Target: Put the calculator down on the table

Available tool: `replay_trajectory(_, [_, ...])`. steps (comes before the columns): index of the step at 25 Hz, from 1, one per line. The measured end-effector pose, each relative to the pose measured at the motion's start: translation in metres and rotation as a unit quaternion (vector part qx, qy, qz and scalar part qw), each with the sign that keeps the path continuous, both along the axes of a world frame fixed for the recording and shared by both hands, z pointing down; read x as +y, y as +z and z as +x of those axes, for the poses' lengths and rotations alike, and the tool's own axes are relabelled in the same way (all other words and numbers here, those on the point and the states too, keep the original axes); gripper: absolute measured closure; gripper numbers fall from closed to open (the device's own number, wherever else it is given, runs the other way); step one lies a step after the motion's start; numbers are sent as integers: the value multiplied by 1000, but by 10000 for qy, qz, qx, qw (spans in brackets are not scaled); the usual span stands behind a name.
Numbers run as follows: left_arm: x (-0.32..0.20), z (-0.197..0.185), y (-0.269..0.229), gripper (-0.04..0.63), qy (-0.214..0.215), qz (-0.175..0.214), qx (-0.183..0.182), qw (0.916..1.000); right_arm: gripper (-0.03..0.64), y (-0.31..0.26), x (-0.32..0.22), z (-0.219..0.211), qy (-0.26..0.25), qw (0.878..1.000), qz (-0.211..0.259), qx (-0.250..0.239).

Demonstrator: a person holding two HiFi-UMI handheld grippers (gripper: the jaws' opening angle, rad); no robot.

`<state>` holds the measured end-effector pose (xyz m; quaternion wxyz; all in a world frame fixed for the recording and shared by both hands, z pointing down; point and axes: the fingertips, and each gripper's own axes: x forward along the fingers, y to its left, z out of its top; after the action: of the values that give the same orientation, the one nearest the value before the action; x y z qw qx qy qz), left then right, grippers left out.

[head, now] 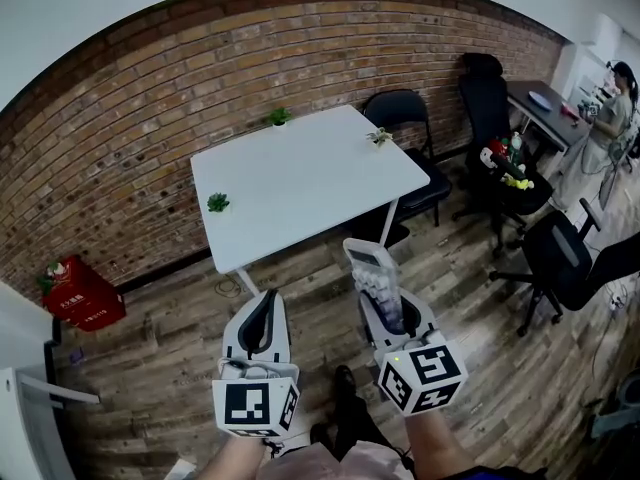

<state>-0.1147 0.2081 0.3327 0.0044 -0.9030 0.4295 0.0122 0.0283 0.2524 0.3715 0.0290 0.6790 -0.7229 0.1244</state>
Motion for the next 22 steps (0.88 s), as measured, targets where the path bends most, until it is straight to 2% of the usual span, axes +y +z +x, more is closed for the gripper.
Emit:
replay_trajectory(6, [-61,48,16,583,-19,-43,-165,9999,485,25,-63,50,-62,9996,-212,-166])
replay_trajectory(12, [-125,82,11,583,-239,-96,-263,9993,485,27,-133,83,-316,9986,-302,-280])
replay_trajectory(17, [-161,99,1,583,-449,-35,-269,9986,485,17,-178,99,-575,9977,-242,-247])
replay_trajectory(22, [-188,97,-3,583,-664,6,-248,9975,485,11,-212,99,-793,9965,-199,-168])
